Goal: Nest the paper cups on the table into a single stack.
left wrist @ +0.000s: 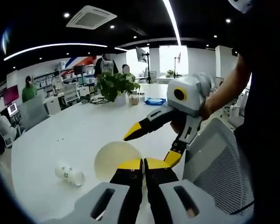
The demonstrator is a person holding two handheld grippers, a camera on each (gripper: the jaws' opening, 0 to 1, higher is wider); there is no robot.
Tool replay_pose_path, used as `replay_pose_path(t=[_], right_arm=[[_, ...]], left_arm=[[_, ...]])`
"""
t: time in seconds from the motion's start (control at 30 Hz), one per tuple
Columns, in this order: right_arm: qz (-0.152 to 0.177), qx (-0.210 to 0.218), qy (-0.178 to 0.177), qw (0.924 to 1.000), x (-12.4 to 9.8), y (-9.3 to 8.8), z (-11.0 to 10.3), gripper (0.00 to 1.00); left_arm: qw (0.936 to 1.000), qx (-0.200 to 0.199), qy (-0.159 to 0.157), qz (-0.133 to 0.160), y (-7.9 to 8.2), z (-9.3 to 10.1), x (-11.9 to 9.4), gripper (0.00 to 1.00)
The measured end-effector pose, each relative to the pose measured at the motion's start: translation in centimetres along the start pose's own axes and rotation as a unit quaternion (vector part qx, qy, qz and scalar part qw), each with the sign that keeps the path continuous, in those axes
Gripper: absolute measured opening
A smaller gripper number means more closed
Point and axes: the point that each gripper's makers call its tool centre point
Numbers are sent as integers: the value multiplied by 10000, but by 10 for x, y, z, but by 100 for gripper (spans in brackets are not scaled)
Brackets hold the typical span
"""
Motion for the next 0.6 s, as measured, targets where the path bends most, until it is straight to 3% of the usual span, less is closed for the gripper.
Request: replay_pose_path(t=[0.37,0.6], right_arm=[[136,800,-170,9966,-16,-10,9,82],[153,993,-329,9944,-27,-19,12,93]], left_arm=[[9995,226,30,-198,-3,-2,3,0],[9985,394,-10,-370,-7,-3,8,0]])
Point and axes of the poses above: the point that each gripper's makers call its tool centre point, and the gripper's own axes: x roughly forward along the fingers, z roughly to its right, y roughly out of its top, and after that the axes turned 8 degrees about -z, right-handed
